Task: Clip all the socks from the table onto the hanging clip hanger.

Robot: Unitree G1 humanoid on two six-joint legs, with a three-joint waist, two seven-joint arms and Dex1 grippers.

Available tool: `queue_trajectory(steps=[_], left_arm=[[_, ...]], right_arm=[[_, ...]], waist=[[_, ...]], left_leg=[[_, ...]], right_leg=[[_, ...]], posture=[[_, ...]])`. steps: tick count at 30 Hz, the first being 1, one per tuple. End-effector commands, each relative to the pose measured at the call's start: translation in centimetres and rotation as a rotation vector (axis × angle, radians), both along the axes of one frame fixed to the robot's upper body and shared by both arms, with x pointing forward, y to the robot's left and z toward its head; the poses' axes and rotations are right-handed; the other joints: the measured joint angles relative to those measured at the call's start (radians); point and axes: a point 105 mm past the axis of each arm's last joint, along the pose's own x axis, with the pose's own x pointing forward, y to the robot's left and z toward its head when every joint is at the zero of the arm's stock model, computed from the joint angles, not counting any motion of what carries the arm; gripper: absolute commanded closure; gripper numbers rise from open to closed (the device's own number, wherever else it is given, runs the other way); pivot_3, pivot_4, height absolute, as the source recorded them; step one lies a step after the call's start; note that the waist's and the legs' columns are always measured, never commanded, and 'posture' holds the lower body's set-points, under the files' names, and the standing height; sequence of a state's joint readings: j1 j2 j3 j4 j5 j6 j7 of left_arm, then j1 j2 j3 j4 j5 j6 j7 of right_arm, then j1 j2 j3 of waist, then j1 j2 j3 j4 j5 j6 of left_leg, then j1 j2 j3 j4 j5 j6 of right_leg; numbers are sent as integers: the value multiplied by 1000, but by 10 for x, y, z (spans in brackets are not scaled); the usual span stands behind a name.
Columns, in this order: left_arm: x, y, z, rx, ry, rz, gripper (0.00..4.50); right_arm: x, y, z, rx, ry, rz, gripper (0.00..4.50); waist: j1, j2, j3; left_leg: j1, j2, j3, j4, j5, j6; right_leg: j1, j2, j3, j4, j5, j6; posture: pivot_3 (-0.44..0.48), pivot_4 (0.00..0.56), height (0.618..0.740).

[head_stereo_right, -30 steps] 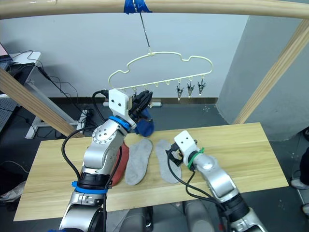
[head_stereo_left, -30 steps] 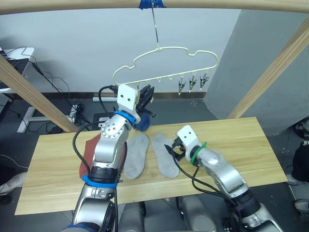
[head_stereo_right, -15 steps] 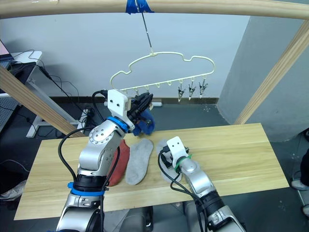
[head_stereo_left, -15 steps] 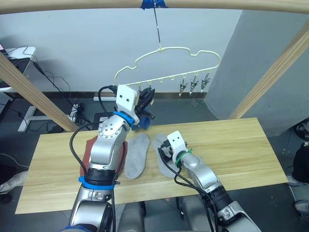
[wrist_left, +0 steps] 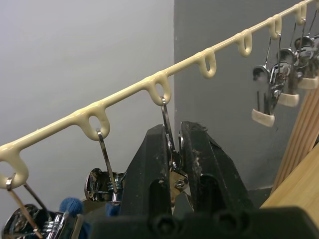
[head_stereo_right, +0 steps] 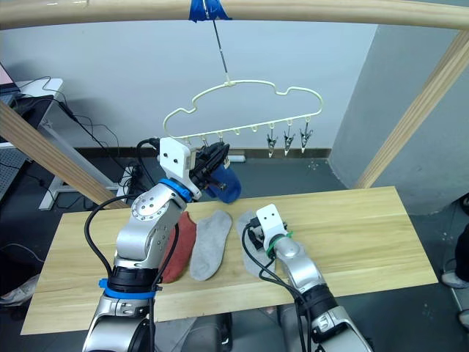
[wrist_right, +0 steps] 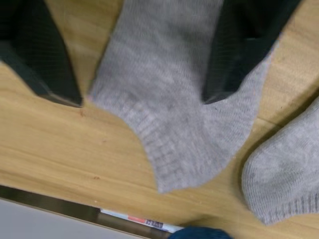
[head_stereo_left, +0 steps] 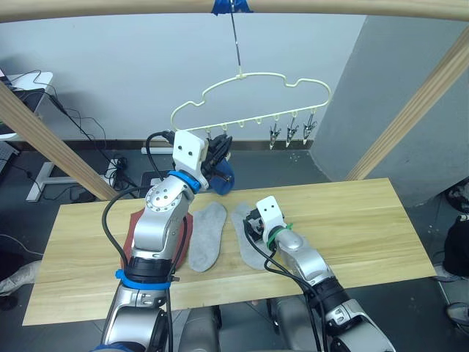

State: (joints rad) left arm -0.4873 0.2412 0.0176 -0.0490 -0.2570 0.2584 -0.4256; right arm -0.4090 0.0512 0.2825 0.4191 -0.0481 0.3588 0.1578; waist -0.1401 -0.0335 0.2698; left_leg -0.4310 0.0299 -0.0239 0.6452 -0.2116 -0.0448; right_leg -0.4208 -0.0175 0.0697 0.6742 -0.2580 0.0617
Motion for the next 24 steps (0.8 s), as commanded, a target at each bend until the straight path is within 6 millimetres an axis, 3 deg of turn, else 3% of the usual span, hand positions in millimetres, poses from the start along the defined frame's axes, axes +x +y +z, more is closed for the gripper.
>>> queue_trajectory(steps=[1, 8, 10, 18, 24], left_arm=[[-6, 0, 8, 1, -33, -10, 4393], [-6, 2, 9, -28, -12, -29, 4393], [-9, 0, 12, -46, -4, -63, 4393], [-18, -2, 24, -93, 44, -186, 4393], [-18, 1, 30, -109, 74, -216, 4393]], right_arm=[[-6, -5, -15, -36, 45, 18, 2095], [-5, -22, -9, -115, -43, 44, 4462], [-5, -23, 4, -125, -101, 78, 4500], [-3, -12, 92, -169, -392, 285, 4500], [-2, -1, 128, -189, -494, 359, 4500]], waist=[[0, 0, 0], [2, 0, 0], [4, 0, 0], [-5, 0, 0], [0, 0, 0]], left_leg=[[0, 0, 0, 0, 0, 0], [0, 0, 0, 0, 0, 0], [0, 0, 0, 0, 0, 0], [0, 0, 0, -1, 0, 0], [0, 0, -1, 0, 0, 0]], right_leg=[[0, 0, 0, 0, 0, 0], [0, 0, 0, 0, 0, 0], [0, 0, 0, 0, 0, 0], [-1, 1, 0, 0, 0, 0], [-1, 1, 0, 0, 0, 0]], posture=[[-176, 263, 740], [-176, 259, 740], [-176, 259, 740], [-185, 267, 740], [-188, 271, 740]])
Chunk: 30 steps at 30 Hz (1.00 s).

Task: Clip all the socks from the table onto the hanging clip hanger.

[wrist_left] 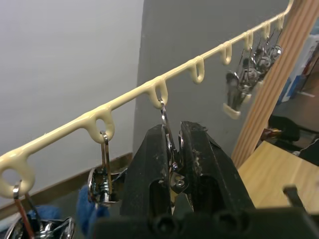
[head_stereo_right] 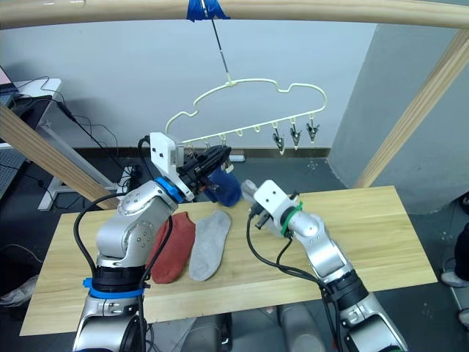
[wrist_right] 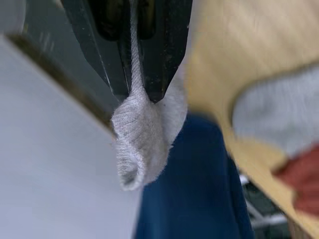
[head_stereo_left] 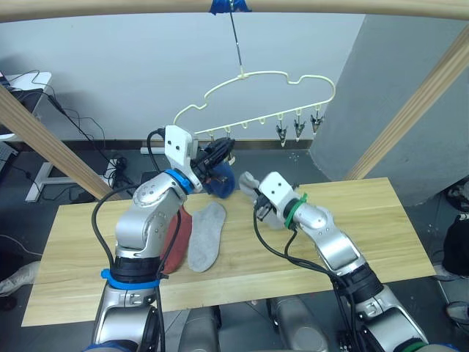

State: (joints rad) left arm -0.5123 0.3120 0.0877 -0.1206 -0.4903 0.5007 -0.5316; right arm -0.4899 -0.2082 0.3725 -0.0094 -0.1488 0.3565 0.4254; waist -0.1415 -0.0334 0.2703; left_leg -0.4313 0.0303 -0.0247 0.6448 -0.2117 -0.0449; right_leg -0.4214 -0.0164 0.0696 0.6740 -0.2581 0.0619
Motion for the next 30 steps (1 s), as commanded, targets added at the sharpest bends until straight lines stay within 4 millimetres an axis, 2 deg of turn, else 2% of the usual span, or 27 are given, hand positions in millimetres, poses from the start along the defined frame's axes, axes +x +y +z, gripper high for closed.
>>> queue_trajectory(steps=[1, 21, 30], left_arm=[[-7, -3, 20, -13, -61, -35, 4393], [-8, -6, 15, 4, -56, -47, 4393], [-8, -8, 12, 3, -51, -49, 4393]], right_arm=[[-3, 8, 19, -9, -73, 43, 4500], [-7, 26, 52, -14, -219, 116, 4500], [-6, 29, 59, 3, -230, 114, 4500]], waist=[[2, 0, 0], [2, 0, 0], [2, 0, 0]], left_leg=[[0, 0, 0, 0, 0, 0], [-1, -1, 0, 0, 0, 0], [-1, -1, 0, 0, 0, 0]], right_leg=[[0, 0, 0, 0, 0, 0], [0, -2, -1, -1, 3, -5], [0, -2, -1, -1, 3, -5]], posture=[[-190, 272, 740], [-193, 268, 740], [-198, 269, 740]])
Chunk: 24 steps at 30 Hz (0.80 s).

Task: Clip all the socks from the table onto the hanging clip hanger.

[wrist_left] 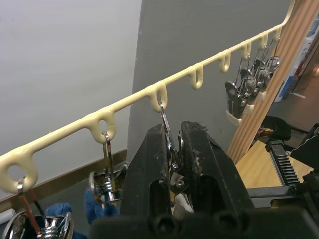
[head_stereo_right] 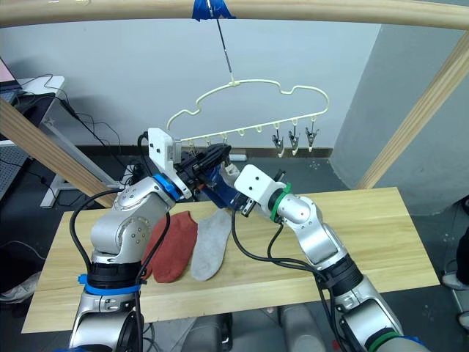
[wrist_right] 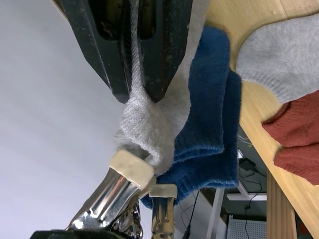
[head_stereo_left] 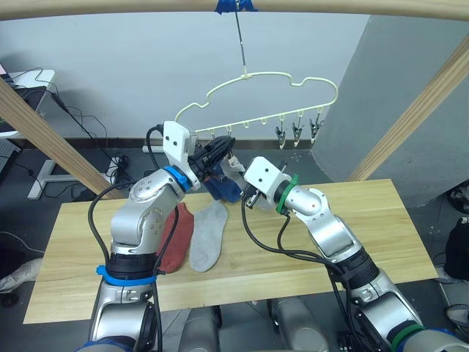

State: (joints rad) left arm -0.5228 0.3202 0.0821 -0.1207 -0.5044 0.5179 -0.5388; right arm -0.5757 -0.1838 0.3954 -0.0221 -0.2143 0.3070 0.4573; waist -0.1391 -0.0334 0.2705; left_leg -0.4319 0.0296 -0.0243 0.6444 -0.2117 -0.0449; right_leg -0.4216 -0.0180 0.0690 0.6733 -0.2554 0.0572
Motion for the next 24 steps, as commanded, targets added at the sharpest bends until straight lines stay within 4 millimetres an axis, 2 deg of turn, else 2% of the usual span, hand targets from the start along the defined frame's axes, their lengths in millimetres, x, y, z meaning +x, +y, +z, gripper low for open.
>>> queue_trajectory(steps=[1, 10, 19, 24], left_arm=[[-7, -5, 10, 0, -57, -27, 4393], [-4, 4, 5, 19, -50, 23, 4393], [-9, 6, -4, 36, -24, 3, 1578], [-14, 14, -4, 33, -8, -3, 1578]], right_arm=[[-5, 7, 26, 43, -84, 28, 4500], [-3, 5, 32, 74, -89, 14, 4500], [-3, 10, 38, 160, -38, 17, 4500], [-4, 12, 40, 186, -16, 20, 4500]], waist=[[0, 0, 0], [0, 0, 0], [0, 0, 0], [-1, 0, 0]], left_leg=[[0, 0, 0, 0, 0, 0], [0, 0, 0, 0, 0, 0], [0, 0, 0, 0, 0, 0], [0, 0, 0, 0, 0, 0]], right_leg=[[0, 0, 0, 0, 0, 0], [0, 0, 0, 0, 0, 0], [0, 0, 0, 0, 0, 0], [0, 0, 0, 0, 0, 0]], posture=[[-198, 269, 740], [-198, 270, 740], [-202, 269, 740], [-202, 269, 740]])
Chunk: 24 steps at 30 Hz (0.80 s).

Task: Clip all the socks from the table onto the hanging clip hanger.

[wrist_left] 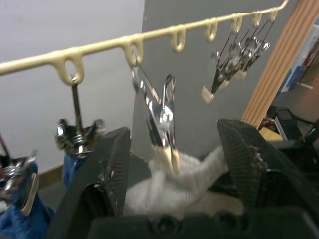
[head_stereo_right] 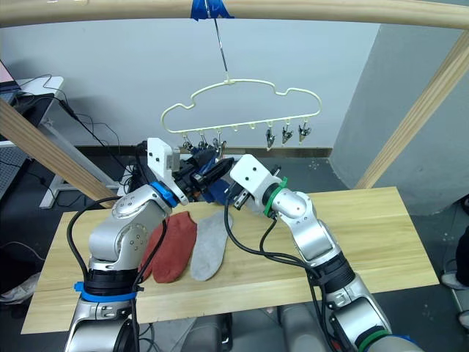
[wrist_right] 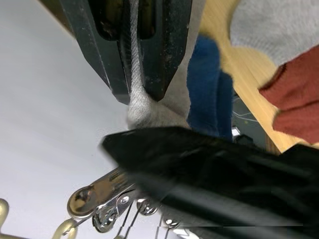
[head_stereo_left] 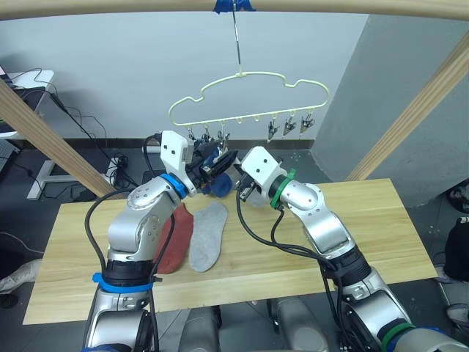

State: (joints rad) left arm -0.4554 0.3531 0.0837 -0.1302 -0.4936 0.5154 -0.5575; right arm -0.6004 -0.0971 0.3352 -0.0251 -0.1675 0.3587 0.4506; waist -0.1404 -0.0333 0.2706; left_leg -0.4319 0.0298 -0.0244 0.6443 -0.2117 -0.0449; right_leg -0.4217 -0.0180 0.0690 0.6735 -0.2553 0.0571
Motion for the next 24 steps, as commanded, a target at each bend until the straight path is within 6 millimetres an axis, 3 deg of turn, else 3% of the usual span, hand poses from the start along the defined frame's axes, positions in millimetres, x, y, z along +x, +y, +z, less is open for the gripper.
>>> queue_trajectory(steps=[1, 15, 18, 22, 24], left_arm=[[-10, 3, 15, -3, -48, -27, 1578], [-24, 18, 7, 46, 10, -23, 1578], [-24, 19, 8, 48, 9, -18, 1546], [-25, 20, 8, 52, 1, -13, 1546], [-26, 21, 9, 58, -9, -10, 1546]], right_arm=[[-6, 3, 23, 58, -60, 21, 4500], [-8, 5, 18, 83, -17, 44, 4500], [-11, 5, 16, 94, 3, 60, 3747], [-16, 5, 8, 32, 26, 91, 2402], [-18, 2, 6, 8, 29, 94, 2402]], waist=[[0, 0, 0], [0, 0, 0], [0, 0, 0], [0, 0, 0], [0, 0, 0]], left_leg=[[0, 0, 0, 0, 0, 0], [0, 0, 0, 0, 0, 0], [0, 0, 0, 0, 0, 0], [0, 0, 0, 0, 0, 0], [0, 0, 0, 0, 0, 0]], right_leg=[[0, 0, 0, 0, 0, 0], [0, 0, 0, 0, 0, 0], [0, 0, 0, 0, 0, 0], [0, 0, 0, 0, 0, 0], [0, 0, 0, 0, 0, 0]], posture=[[-199, 266, 740], [-186, 259, 740], [-186, 257, 740], [-191, 253, 740], [-190, 252, 740]])
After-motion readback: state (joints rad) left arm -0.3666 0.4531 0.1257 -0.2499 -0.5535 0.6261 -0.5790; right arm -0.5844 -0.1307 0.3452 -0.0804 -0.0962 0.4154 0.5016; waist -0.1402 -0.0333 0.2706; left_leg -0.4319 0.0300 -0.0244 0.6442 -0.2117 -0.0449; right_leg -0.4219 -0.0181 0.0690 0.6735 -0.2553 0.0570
